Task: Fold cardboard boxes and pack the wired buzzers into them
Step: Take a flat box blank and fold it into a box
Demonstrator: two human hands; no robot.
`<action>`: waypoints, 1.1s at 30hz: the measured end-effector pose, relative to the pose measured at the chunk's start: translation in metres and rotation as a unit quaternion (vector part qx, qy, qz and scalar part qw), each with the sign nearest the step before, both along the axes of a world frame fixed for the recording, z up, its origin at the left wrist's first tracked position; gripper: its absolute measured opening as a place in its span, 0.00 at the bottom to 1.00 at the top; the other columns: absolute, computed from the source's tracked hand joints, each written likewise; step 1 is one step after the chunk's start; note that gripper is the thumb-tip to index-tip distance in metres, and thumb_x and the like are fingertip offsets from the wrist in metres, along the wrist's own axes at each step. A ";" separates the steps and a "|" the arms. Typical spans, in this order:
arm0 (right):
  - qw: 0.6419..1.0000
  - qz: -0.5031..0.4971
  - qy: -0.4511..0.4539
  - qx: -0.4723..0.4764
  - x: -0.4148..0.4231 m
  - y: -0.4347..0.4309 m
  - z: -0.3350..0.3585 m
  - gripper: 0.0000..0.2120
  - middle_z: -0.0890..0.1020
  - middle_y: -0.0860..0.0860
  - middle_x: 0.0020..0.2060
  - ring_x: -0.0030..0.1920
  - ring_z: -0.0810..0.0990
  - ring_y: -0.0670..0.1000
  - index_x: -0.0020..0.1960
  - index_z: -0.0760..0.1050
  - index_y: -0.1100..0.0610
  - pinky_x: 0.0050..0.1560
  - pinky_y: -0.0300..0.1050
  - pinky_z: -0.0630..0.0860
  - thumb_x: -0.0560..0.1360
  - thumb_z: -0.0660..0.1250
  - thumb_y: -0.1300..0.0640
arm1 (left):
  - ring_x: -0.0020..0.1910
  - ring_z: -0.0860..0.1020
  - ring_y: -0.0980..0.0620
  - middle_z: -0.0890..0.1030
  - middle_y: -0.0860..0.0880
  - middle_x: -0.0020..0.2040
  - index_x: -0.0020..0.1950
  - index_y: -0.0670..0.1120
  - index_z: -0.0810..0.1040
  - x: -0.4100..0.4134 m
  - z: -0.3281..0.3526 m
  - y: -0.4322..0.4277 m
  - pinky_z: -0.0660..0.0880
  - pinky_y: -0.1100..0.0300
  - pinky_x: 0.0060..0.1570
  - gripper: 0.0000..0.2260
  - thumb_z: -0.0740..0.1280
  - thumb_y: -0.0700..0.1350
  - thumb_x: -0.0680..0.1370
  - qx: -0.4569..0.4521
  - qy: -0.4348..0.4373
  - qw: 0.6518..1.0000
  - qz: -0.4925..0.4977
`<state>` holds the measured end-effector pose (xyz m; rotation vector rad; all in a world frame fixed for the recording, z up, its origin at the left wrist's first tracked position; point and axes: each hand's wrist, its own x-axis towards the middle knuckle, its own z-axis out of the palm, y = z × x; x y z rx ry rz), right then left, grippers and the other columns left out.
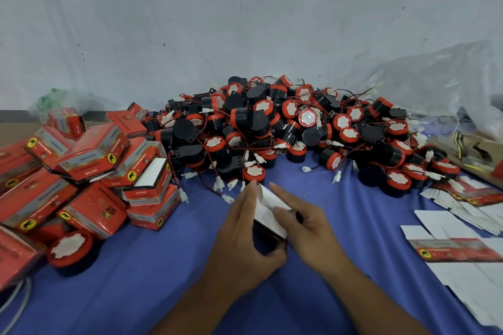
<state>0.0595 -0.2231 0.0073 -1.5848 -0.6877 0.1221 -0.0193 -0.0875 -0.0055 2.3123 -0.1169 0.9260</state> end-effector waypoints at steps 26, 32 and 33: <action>0.789 -0.135 -0.442 -0.404 0.002 -0.001 0.006 0.20 0.80 0.56 0.58 0.56 0.80 0.58 0.52 0.78 0.60 0.56 0.49 0.76 0.68 0.78 0.50 | 0.57 0.78 0.38 0.80 0.40 0.54 0.50 0.43 0.81 0.012 0.008 0.044 0.76 0.46 0.56 0.23 0.82 0.51 0.61 0.331 0.052 0.933 0.127; 0.895 -0.123 -0.264 -0.337 -0.005 0.009 -0.006 0.15 0.78 0.50 0.60 0.55 0.79 0.52 0.63 0.72 0.57 0.52 0.44 0.76 0.78 0.68 0.55 | 0.49 0.79 0.59 0.83 0.54 0.54 0.69 0.59 0.67 0.006 -0.007 0.037 0.76 0.62 0.48 0.18 0.62 0.59 0.80 -0.012 0.172 0.985 0.020; 0.914 -0.114 -0.251 -0.296 -0.004 0.007 -0.006 0.16 0.79 0.49 0.58 0.54 0.80 0.50 0.62 0.74 0.56 0.52 0.39 0.75 0.76 0.70 0.56 | 0.46 0.80 0.59 0.84 0.54 0.49 0.68 0.63 0.64 0.005 -0.008 0.041 0.77 0.61 0.45 0.17 0.61 0.60 0.79 -0.075 0.165 0.984 0.008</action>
